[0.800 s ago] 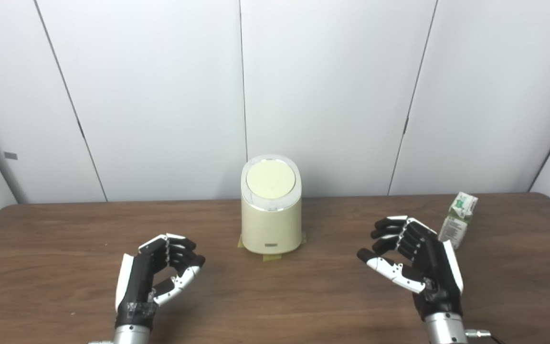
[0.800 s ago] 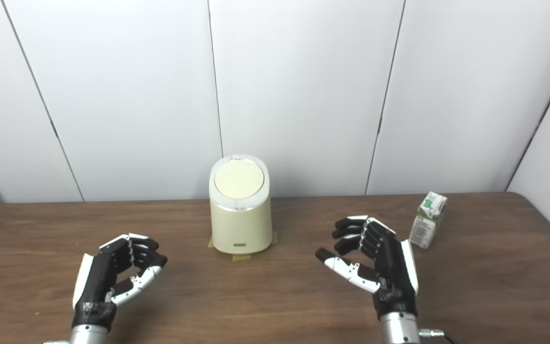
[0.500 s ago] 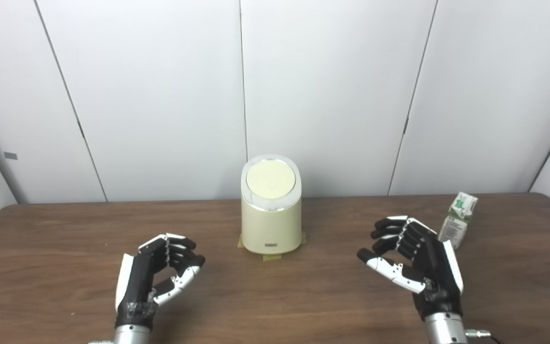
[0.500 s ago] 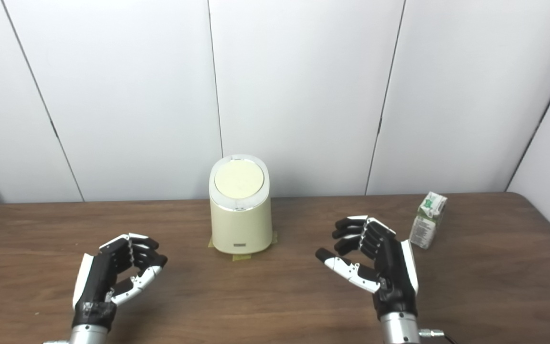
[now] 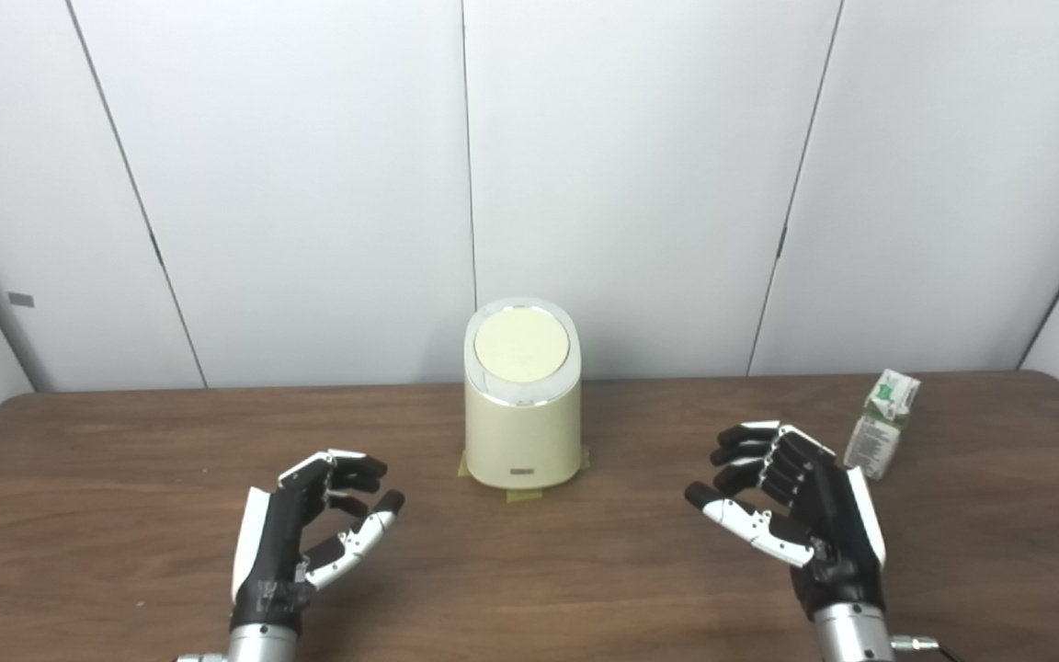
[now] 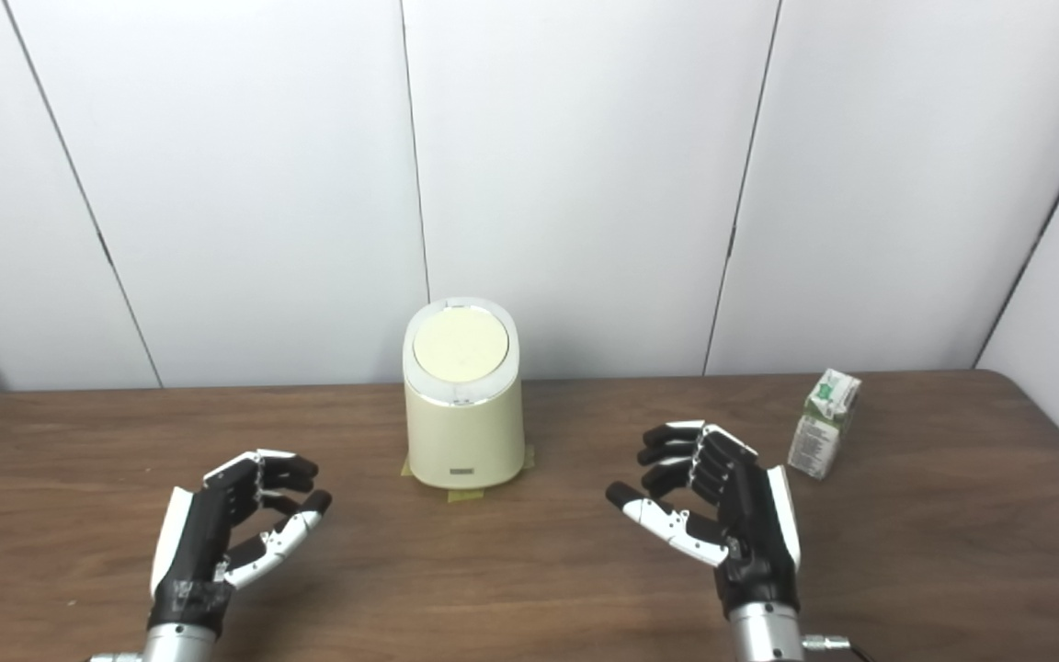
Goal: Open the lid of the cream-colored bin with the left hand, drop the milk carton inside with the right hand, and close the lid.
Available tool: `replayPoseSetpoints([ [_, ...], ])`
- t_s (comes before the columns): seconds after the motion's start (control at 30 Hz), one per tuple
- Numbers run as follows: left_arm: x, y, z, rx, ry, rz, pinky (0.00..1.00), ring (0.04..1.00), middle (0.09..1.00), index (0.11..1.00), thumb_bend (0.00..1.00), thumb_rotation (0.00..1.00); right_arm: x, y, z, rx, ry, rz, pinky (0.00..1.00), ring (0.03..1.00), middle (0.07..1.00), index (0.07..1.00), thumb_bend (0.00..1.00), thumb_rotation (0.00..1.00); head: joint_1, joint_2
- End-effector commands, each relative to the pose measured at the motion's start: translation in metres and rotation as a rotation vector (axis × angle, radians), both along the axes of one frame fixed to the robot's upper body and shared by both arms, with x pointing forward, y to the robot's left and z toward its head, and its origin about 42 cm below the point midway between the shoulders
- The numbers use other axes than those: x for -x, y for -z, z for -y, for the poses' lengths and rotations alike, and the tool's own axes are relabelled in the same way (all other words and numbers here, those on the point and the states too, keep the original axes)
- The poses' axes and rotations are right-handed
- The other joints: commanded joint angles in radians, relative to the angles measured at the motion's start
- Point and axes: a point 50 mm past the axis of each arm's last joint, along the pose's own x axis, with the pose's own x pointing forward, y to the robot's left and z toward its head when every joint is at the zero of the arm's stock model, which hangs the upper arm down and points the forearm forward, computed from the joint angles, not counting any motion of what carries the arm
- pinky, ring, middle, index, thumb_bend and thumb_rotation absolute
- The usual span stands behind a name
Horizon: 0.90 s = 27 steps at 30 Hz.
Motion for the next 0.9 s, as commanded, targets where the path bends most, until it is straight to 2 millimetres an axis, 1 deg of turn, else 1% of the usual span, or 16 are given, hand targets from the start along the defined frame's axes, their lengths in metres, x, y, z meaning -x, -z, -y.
replayPoseSetpoints([
  [0.0,-0.013,-0.031,0.006,-0.019,0.003,0.063,0.93,0.948,0.953,0.956,0.9,0.42,-0.01,-0.018,0.0,-0.009,-0.014,0.084,0.38,0.418,0.498,0.519,0.51,0.0,0.006,0.0],
  [0.07,-0.019,-0.04,0.009,-0.033,0.003,0.05,0.98,0.99,0.991,0.991,0.96,0.45,-0.012,-0.017,0.0,-0.013,-0.025,0.072,0.37,0.415,0.498,0.525,0.51,0.0,0.015,-0.005],
  [0.17,-0.037,-0.061,0.011,-0.067,0.002,0.057,1.0,0.999,1.0,1.0,1.0,0.49,-0.014,-0.015,0.001,-0.004,-0.039,0.061,0.37,0.413,0.497,0.53,0.51,0.0,0.02,-0.011],
  [0.23,-0.048,-0.073,0.013,-0.087,0.001,0.065,1.0,1.0,1.0,1.0,1.0,0.5,-0.016,-0.015,0.0,0.004,-0.043,0.062,0.36,0.412,0.498,0.53,0.51,0.0,0.02,-0.014],
  [0.3,-0.066,-0.097,0.018,-0.09,0.0,0.072,1.0,1.0,1.0,1.0,1.0,0.49,-0.017,-0.015,-0.002,0.001,-0.051,0.064,0.36,0.412,0.496,0.528,0.51,0.0,0.02,-0.018],
  [0.37,-0.079,-0.114,0.023,-0.095,-0.007,0.073,1.0,1.0,1.0,1.0,1.0,0.47,-0.018,-0.015,-0.003,-0.001,-0.056,0.061,0.36,0.415,0.493,0.525,0.51,0.0,0.02,-0.019],
  [0.57,-0.107,-0.153,0.038,-0.158,-0.071,0.113,1.0,1.0,1.0,1.0,1.0,0.49,-0.018,-0.016,-0.005,0.012,-0.06,0.077,0.36,0.42,0.493,0.52,0.51,0.0,0.018,-0.021],
  [0.77,-0.129,-0.184,0.058,-0.285,-0.135,0.133,1.0,1.0,1.0,1.0,1.0,0.5,-0.017,-0.018,-0.007,0.007,-0.067,0.083,0.37,0.425,0.491,0.515,0.51,0.0,0.018,-0.02],
  [0.87,-0.136,-0.192,0.066,-0.314,-0.138,0.134,1.0,1.0,1.0,1.0,1.0,0.49,-0.016,-0.019,-0.009,0.003,-0.071,0.085,0.38,0.426,0.491,0.514,0.51,0.0,0.015,-0.018],
])
